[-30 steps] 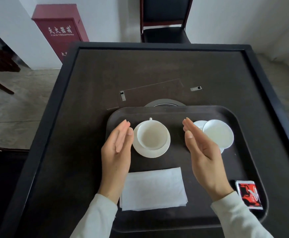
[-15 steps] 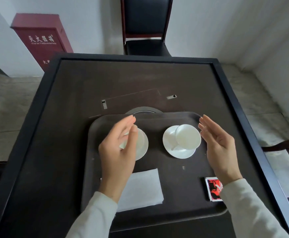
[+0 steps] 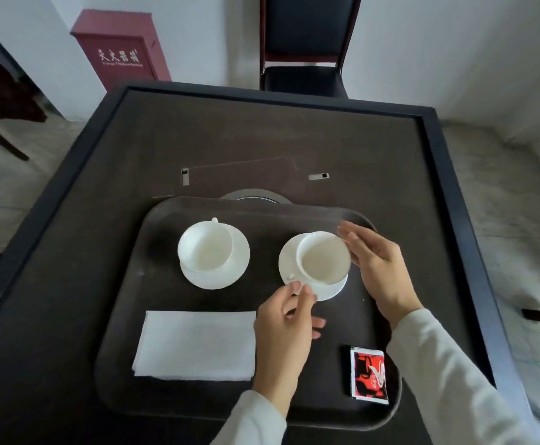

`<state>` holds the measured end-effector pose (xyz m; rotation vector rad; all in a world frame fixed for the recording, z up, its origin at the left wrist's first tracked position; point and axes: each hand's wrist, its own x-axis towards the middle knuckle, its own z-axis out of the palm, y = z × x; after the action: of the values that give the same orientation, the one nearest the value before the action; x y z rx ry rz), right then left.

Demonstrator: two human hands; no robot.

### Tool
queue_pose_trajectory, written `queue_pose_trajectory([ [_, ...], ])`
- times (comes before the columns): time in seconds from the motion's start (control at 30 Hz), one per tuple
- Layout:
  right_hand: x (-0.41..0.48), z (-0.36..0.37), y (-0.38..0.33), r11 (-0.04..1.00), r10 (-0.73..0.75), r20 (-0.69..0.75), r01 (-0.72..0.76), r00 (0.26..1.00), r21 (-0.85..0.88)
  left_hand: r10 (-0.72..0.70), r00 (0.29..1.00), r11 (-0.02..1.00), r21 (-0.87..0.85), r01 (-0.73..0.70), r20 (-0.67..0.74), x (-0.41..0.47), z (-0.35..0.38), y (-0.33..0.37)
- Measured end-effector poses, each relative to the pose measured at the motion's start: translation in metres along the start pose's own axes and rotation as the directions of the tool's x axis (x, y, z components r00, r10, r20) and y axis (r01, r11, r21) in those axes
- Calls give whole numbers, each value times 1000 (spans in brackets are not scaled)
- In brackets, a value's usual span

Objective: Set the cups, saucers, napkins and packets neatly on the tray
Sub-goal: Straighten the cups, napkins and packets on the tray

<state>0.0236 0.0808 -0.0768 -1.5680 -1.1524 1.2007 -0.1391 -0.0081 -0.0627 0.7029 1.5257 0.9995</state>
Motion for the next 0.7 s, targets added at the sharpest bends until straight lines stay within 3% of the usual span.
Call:
queue_pose_trajectory([
  [0.33, 40, -11, -21, 988, 87, 387, -29, 918, -153, -61, 997, 982, -182, 51, -47, -11, 50, -12],
  [0.7, 32, -7, -26, 990, 103, 375, -60, 921, -125, -95, 993, 973, -218, 78, -70, -4, 57, -13],
])
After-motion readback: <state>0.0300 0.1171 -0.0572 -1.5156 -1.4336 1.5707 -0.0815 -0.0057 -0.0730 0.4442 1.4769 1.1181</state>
